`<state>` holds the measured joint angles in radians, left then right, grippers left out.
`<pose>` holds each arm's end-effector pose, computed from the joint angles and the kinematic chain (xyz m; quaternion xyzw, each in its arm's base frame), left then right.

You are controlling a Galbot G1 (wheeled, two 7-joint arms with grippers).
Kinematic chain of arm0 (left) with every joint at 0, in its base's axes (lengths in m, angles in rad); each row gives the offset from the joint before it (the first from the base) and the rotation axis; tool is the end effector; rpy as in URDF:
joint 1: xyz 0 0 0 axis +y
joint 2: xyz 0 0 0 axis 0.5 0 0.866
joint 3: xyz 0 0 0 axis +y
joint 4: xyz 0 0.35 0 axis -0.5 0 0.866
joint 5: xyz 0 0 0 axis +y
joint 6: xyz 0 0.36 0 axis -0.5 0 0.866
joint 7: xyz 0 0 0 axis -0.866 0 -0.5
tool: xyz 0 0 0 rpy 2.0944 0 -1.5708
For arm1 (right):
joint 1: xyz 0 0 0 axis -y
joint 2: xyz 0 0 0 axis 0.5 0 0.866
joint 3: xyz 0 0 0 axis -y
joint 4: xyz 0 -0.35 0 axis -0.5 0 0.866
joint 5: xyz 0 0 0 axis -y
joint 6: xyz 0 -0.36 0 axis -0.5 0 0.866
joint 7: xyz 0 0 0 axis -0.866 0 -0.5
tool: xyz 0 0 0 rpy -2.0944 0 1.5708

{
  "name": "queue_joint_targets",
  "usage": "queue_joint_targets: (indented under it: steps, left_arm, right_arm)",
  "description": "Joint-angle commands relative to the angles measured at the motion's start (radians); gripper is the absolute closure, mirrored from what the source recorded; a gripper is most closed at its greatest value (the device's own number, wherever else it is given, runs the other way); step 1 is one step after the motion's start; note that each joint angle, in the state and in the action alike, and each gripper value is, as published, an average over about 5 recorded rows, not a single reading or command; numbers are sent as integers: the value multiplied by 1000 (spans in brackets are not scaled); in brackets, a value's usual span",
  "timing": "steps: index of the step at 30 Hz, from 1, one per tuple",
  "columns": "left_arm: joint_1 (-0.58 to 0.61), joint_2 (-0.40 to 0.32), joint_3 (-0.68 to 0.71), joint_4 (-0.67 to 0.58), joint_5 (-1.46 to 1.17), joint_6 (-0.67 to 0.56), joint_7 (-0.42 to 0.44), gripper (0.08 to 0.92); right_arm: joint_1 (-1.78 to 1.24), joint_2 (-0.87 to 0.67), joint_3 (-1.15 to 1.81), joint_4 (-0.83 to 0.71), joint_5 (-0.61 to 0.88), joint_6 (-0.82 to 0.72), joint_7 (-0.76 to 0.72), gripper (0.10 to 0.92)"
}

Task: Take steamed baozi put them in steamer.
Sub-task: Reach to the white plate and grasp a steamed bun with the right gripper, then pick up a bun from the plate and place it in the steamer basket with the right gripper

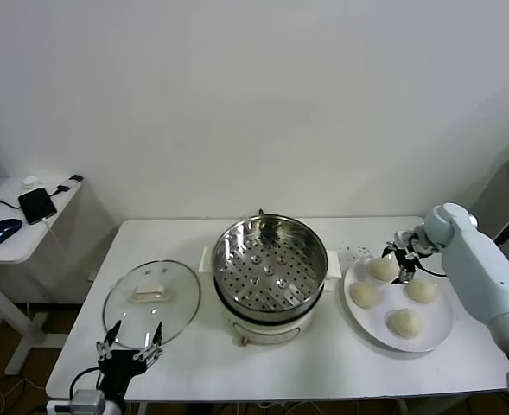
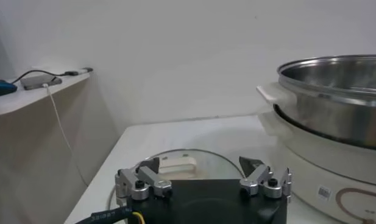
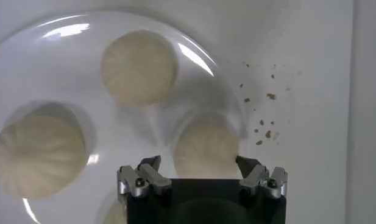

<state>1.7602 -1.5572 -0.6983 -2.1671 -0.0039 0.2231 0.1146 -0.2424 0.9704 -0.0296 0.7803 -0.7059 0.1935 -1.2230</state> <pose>0.1256 0.0538 -0.3031 0.0147 -0.9845 -0.0393 0.1703 0.5638 -0.2325 -0.2434 0.4795 -0.5599 0.5498 0.3930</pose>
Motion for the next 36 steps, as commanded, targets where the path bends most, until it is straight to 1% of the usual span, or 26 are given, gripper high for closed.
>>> queue_joint_targets:
  steps: [1,21,23,31,36]
  left_arm:
    - [0,1,0,2,-2,1,0,177]
    - [-1,1,3,11,1,-1,-1,177]
    - [-1,1,3,11,1,-1,-1,177]
    - [-2,1,8,13,2,-2,-1,177]
    - [-5,1,14,13,4,-3,-2,177]
  right_arm:
    - [2,16,13,-26,-34,7,14,203]
    - [1,24,20,-34,-36,4,32,208]
    - [-1,24,21,-33,-35,4,32,233]
    - [-1,9,26,-12,-18,-3,32,379]
    - [16,-26,-5,51,36,-24,11,405]
